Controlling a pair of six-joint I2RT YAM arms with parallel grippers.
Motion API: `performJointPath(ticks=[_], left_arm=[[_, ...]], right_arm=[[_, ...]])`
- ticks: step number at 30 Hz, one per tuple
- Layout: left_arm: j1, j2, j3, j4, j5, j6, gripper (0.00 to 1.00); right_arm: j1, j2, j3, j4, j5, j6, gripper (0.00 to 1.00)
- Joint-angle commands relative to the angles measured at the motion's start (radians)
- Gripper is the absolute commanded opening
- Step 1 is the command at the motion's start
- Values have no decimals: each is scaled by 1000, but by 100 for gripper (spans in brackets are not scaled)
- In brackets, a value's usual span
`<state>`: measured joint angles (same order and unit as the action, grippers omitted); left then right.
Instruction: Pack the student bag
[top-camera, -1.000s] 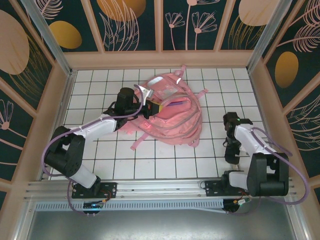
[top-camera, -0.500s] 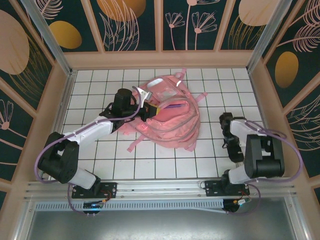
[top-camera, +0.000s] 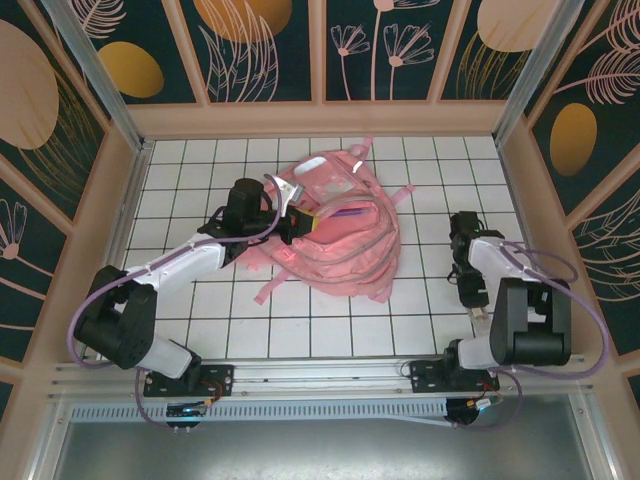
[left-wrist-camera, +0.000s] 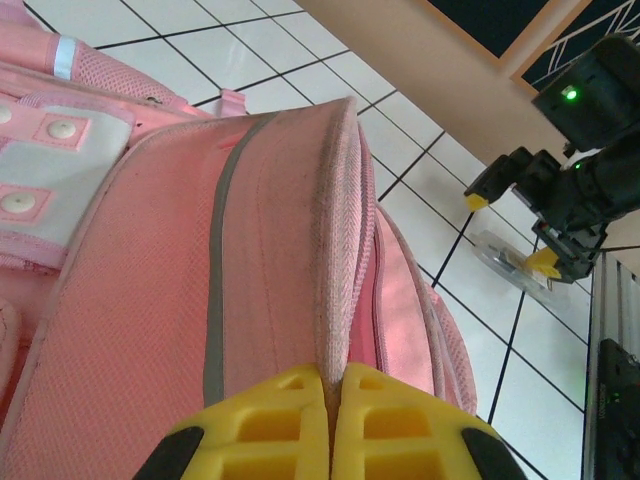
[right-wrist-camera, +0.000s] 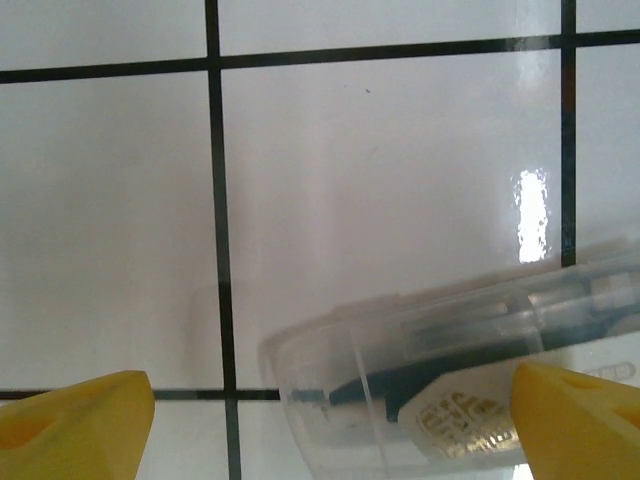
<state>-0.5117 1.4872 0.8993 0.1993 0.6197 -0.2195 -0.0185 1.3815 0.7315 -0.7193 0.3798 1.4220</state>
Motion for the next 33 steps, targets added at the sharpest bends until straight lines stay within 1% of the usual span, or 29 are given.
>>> performJointPath(ticks=[1,4,9,10,12,14,17,19,22,24,26,28,29,33], left_arm=[[1,-46,6,4,39,37,0],[-1,-46,6,5,54,61,0],[0,-37,28,-17,67,93,0],[0,-35,31,-17,84,101,0],[-2,-27,43,-19,153,142,0],[-2,-22,55,-32,186,166,0],[-2,-16,67,-56,193,189,0],[-2,-13,67,-64,196,193,0],[-2,-7,67,-67,216,198,0],[-1,-6,67,-68,217,198,0],[-2,-5,67,-67,217,202,0],[-1,-2,67,-64,220,204,0],[-2,1,67,-64,222,206,0],[-2,13,67,-66,220,205,0]], right_arm=[[8,-67,-3,-140,-40,96,94],[22,-166,-46,-170,-89,144,97],[-19,-304,-172,-188,-95,251,98],[-32,-321,-202,-171,-102,268,99],[-61,-352,-249,-113,-99,275,99],[-85,-363,-260,-107,-79,302,99],[-108,-380,-265,-111,-17,347,99],[-149,-388,-276,-71,-15,323,99],[-207,-388,-300,-34,-66,311,99],[-212,-389,-303,-36,-58,321,99],[-218,-386,-299,-5,-39,265,99],[-220,-372,-287,-8,-20,244,99],[-223,-365,-287,-4,-19,240,98],[-242,-364,-344,94,-85,207,76]])
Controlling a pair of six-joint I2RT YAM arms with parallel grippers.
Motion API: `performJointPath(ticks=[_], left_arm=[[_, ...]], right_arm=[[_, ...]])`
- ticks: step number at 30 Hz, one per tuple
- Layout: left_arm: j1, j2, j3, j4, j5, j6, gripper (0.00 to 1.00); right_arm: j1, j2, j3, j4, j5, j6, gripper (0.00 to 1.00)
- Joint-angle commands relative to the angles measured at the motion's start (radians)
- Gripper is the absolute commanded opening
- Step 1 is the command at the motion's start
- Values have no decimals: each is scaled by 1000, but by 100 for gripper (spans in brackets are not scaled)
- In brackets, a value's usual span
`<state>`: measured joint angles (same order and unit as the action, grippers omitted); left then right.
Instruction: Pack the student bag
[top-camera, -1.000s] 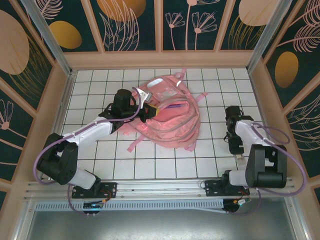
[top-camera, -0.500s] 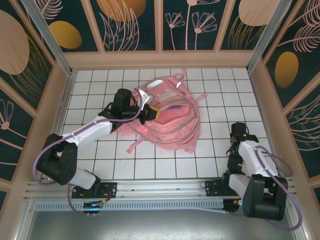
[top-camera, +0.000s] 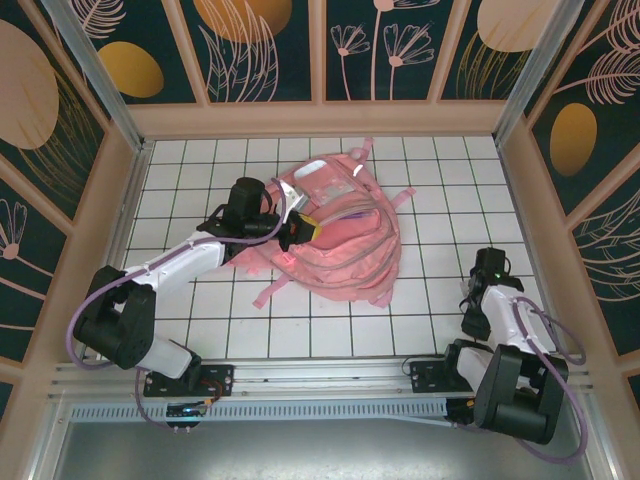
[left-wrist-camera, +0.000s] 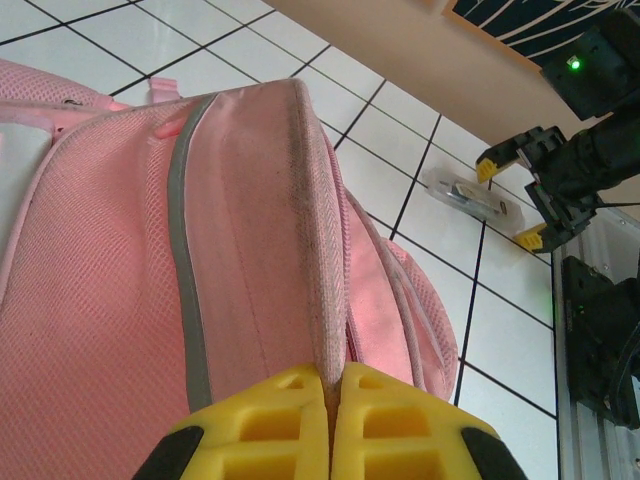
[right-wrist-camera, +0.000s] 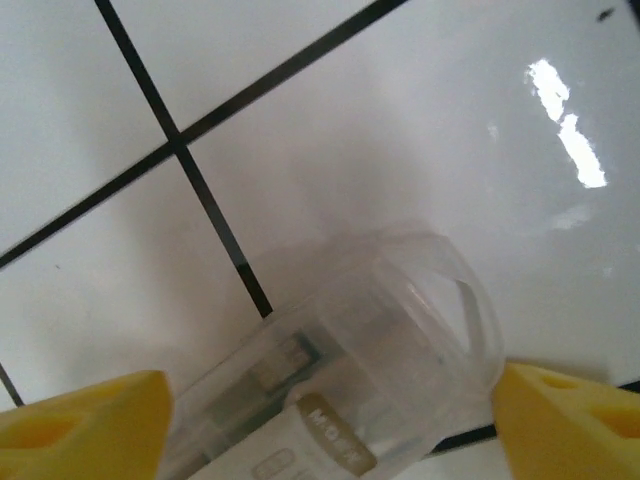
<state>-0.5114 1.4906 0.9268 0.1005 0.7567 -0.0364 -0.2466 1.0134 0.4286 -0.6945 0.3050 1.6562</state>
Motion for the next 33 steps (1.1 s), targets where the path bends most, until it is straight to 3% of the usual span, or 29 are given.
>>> performJointPath(ticks=[1,5,10,14,17,19,23,27,33], left_arm=[[-2,12,40,33,83,21,0],[-3,10,70,23,76,27,0],[-3,11,114,-44,33,50,0],[-2,11,150,-45,30,56,0],[-2,12,142,-12,25,33,0],[-3,14,128,12,24,15,0],[-1,24,112,48,26,-15,0],[-2,29,116,49,18,-20,0],[-2,28,107,65,17,-33,0]], right_arm=[[-15,5,-51,105,-23,-54,73],[-15,37,-41,181,-38,-211,63],[-13,186,24,289,-89,-536,61],[31,354,115,328,-148,-783,46],[95,454,190,332,-164,-927,58],[142,515,242,314,-175,-989,58],[201,580,336,214,-197,-986,67],[211,540,357,146,-281,-934,76],[211,397,336,26,-279,-844,91]])
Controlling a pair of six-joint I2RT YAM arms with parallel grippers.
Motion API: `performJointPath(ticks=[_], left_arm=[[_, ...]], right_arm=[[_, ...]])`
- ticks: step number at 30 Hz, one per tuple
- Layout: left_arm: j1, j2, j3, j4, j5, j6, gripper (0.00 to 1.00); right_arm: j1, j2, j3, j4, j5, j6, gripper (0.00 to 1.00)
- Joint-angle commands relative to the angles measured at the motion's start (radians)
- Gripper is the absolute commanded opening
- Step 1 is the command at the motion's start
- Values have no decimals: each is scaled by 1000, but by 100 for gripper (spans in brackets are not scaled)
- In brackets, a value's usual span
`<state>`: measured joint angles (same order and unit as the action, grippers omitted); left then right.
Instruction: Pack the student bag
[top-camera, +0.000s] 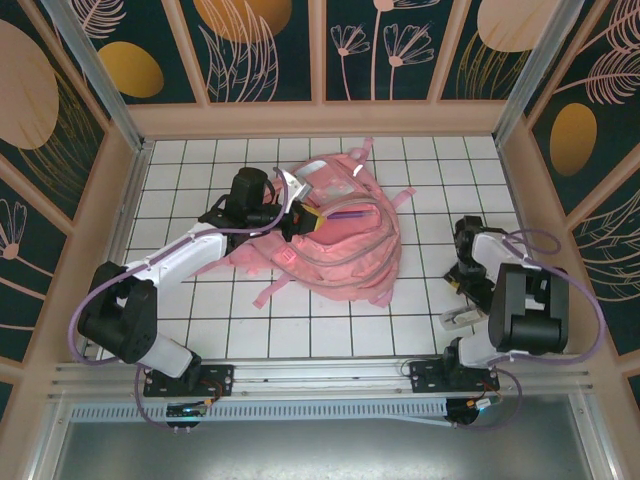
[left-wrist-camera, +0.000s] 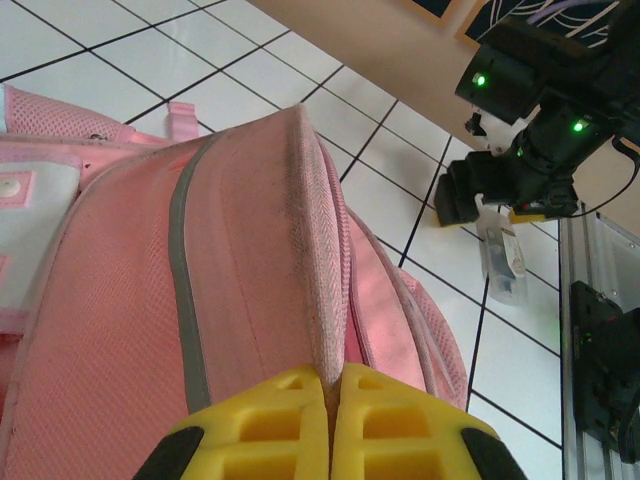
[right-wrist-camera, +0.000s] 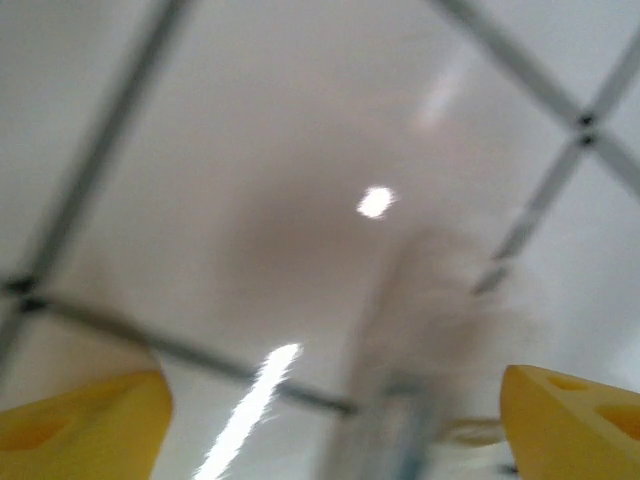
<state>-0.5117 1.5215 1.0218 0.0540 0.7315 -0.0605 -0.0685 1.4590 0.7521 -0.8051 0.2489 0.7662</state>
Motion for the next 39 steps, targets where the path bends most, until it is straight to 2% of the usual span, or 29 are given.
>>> performJointPath(ticks=[1,4,9,15,21,24,28,31,33,36,39], left_arm=[[-2,-3,12,112,42,-6,0],[-2,4,16,109,40,8,0],[-2,23,26,121,52,2,0],[-2,23,18,129,55,-1,0],[-2,19,-6,171,51,-46,0],[-2,6,-29,197,38,-57,0],[-2,-1,-55,228,31,-65,0],[-2,13,-67,227,38,-55,0],[-3,24,-59,223,45,-50,0],[-2,34,-55,230,48,-60,0],[-2,37,-55,249,54,-74,0]], right_arm=[[32,-81,-1,139,-227,57,93],[31,-155,-59,182,-275,91,99],[6,-174,-125,169,-246,158,99],[2,-186,-132,180,-292,78,99],[3,-147,-121,65,-194,78,99],[3,-176,-174,108,-251,94,96],[9,-178,-194,143,-273,88,76],[37,-176,-139,139,-277,32,74],[37,-189,-80,113,-260,-11,77],[21,-211,11,36,-146,-26,89],[-53,-240,22,-77,-30,81,99]])
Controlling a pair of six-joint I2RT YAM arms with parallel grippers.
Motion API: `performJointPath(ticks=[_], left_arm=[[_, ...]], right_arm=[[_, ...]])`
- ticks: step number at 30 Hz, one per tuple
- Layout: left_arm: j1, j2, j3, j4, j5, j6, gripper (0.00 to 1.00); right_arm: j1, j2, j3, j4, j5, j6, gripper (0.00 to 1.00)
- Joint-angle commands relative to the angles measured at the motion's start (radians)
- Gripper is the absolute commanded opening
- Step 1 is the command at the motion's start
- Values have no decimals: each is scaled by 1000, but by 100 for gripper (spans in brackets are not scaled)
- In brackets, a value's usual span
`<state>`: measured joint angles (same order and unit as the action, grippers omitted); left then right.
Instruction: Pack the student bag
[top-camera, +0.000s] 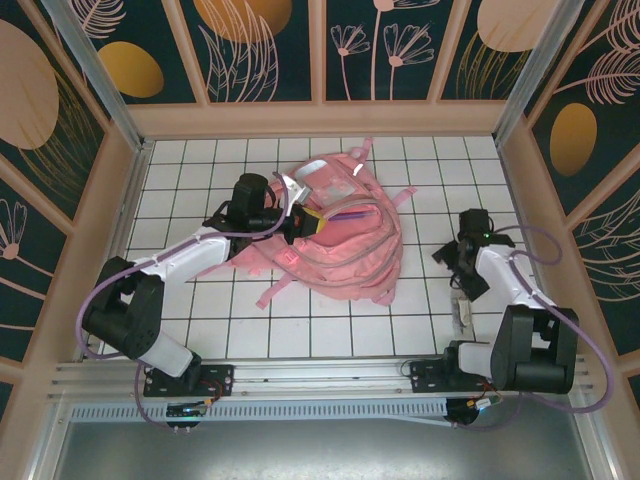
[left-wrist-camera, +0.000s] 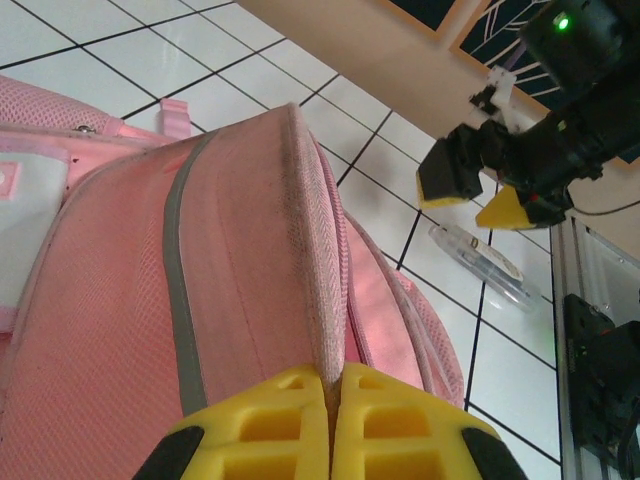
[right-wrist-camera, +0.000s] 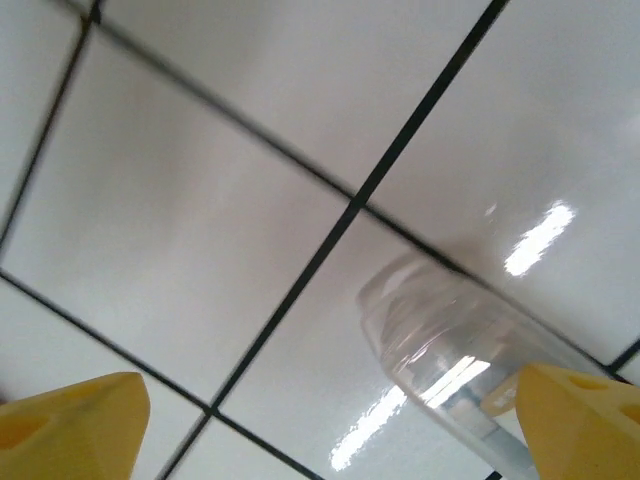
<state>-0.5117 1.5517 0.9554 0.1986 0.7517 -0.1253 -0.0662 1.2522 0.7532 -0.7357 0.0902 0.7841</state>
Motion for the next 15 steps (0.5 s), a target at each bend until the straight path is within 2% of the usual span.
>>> performJointPath(ticks=[1,3,7,12,15], left_arm=[[-2,7,11,103,36,-10,0],[-2,1,11,100,34,-5,0],[-2,-14,7,97,26,-7,0],[-2,-32,-16,101,20,-12,0],[-2,-41,-30,102,9,-11,0]], right_arm=[[-97,-53,-7,-155,113,90,99],[-146,-97,-86,-106,24,82,99],[-145,-140,-194,-39,-69,65,99],[-91,-102,-209,-43,-69,75,97],[-20,-81,-227,13,-148,71,92]])
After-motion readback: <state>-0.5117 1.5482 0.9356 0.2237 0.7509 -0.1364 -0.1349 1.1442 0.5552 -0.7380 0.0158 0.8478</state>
